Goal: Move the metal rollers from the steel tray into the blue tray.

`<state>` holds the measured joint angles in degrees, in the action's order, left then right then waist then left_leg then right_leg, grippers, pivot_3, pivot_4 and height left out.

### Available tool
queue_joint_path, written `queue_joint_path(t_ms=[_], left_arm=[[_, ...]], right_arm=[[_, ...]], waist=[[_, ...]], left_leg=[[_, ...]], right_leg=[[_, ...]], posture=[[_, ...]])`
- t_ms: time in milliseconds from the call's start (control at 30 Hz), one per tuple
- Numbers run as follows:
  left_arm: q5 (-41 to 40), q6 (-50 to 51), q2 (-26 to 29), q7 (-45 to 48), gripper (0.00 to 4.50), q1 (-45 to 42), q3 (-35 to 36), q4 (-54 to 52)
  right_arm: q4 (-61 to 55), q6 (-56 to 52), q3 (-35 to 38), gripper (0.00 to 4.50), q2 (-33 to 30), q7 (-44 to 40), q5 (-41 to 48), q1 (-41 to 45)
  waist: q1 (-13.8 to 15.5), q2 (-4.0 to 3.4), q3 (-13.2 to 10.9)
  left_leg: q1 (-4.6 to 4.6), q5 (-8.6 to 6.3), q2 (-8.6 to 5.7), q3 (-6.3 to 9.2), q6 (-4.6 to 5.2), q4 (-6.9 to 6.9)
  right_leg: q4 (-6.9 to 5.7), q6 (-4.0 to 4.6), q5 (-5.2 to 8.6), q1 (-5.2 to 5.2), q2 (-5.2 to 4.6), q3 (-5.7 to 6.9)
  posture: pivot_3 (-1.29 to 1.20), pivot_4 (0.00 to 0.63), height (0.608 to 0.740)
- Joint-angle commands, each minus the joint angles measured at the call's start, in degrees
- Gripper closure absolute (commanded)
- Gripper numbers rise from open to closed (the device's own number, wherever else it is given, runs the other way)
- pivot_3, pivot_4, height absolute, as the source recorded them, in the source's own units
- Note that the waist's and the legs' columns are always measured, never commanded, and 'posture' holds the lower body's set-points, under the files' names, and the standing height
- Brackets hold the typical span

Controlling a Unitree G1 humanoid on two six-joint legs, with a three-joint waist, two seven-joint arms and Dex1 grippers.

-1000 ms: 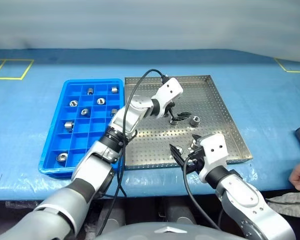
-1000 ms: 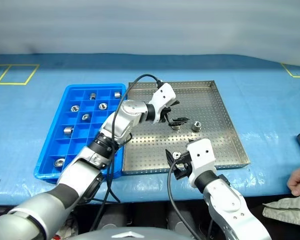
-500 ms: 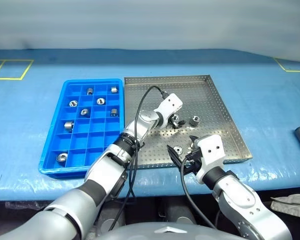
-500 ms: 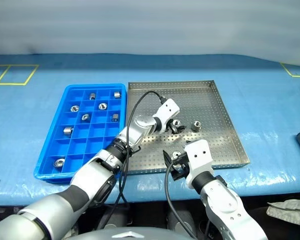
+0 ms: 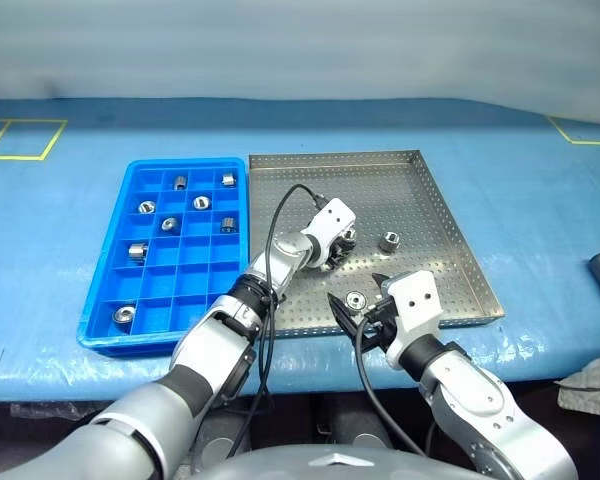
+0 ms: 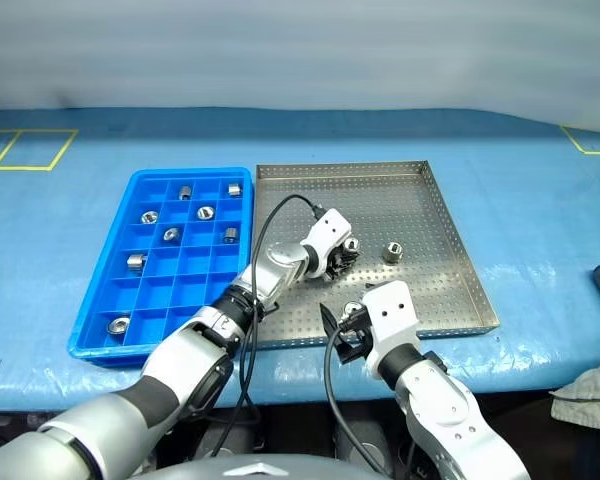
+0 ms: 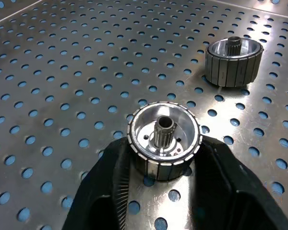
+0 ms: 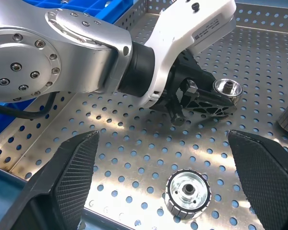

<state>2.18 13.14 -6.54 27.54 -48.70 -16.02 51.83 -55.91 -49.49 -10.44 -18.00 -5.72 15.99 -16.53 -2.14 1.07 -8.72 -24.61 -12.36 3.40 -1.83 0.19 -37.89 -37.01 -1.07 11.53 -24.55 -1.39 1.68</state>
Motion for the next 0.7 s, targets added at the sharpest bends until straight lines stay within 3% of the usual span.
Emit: queue_joint_path(t_ms=[33, 267, 433, 600, 700], left_arm=[[-1.6, 0.45, 0.63, 0.89, 2.85, 1.45, 2.28, -7.47], [-8.31, 10.03, 6.38, 2.26, 2.85, 6.53, 9.07, -33.74], [-12.8, 19.69, 13.93, 3.35, 2.85, 11.51, 13.0, -52.84], [-13.86, 29.14, 22.86, 2.23, 2.85, 18.27, 15.57, -66.45], [-15.2, 32.74, 24.75, 0.25, 2.85, 22.46, 18.98, -72.77]], right_arm=[[-0.38, 0.34, 0.57, 0.0, -0.31, -0.68, 0.13, 0.4], [1.25, 0.45, 0.15, 0.0, -0.55, -2.22, 0.67, 2.66], [2.37, 0.5, 0.0, 0.0, -1.05, -3.93, 0.98, 5.02], [4.01, 0.81, -0.1, 0.0, -1.4, -5.9, 1.47, 7.18], [5.53, 1.0, -0.81, 0.0, -1.19, -6.93, 1.8, 8.98]], waist=[[-0.01, 0.0, 0.0], [0.44, -0.01, 0.0], [0.9, -0.04, 0.02], [1.83, -0.03, 0.02], [2.72, -0.01, 0.0]], left_leg=[[0.0, 0.0, 0.01, 0.0, 0.0, 0.01], [0.02, 0.02, 0.04, 0.0, 0.01, -0.01], [0.04, 0.02, 0.04, 0.0, 0.02, 0.02], [0.1, 0.04, 0.04, 0.02, 0.01, -0.01], [0.09, 0.05, 0.03, 0.04, 0.03, -0.05]], right_leg=[[0.0, 0.0, 0.0, -0.01, 0.0, 0.0], [-0.07, 0.0, -0.01, -0.02, 0.01, -0.02], [-0.07, -0.04, -0.04, -0.01, 0.03, -0.07], [-0.14, -0.01, -0.02, 0.02, 0.03, -0.05], [-0.14, -0.01, -0.02, 0.02, 0.0, -0.05]], posture=[[-0.08, 0.15, 0.74], [-0.01, 0.15, 0.74], [0.04, 0.15, 0.74], [0.1, 0.15, 0.74], [0.12, 0.15, 0.74]])
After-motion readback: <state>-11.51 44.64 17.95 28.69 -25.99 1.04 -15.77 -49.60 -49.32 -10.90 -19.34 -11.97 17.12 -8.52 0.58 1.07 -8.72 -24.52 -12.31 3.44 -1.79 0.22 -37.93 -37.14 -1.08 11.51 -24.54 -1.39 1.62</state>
